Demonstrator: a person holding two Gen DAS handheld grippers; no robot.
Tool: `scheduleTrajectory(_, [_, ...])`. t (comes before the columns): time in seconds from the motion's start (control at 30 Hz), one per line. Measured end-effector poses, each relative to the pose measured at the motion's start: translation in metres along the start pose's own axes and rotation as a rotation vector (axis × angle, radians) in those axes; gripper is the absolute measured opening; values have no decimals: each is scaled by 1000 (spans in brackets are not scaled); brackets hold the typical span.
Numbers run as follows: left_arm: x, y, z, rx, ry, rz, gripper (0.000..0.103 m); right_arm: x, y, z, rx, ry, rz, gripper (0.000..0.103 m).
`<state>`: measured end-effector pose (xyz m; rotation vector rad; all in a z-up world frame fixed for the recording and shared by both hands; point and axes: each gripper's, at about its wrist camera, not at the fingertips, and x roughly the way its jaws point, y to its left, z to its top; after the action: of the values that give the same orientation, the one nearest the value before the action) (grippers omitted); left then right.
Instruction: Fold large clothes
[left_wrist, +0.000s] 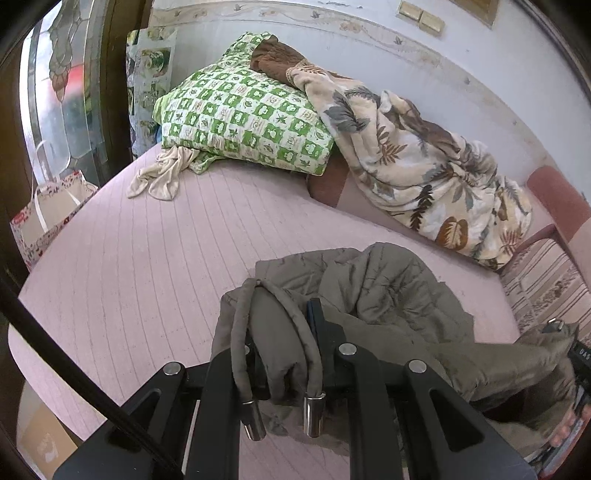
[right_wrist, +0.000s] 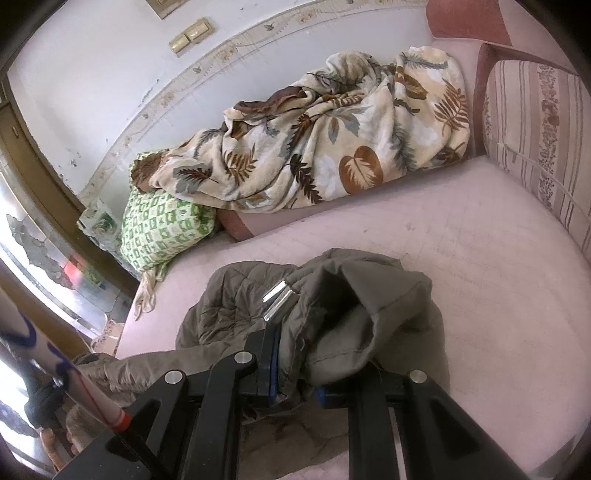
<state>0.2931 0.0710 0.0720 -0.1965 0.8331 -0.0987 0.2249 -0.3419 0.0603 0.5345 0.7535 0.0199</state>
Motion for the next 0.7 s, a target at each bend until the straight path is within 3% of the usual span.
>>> scheduleTrajectory(0.7, [73, -12, 25, 46, 48, 98, 15, 83, -16, 27, -4, 68, -113, 16])
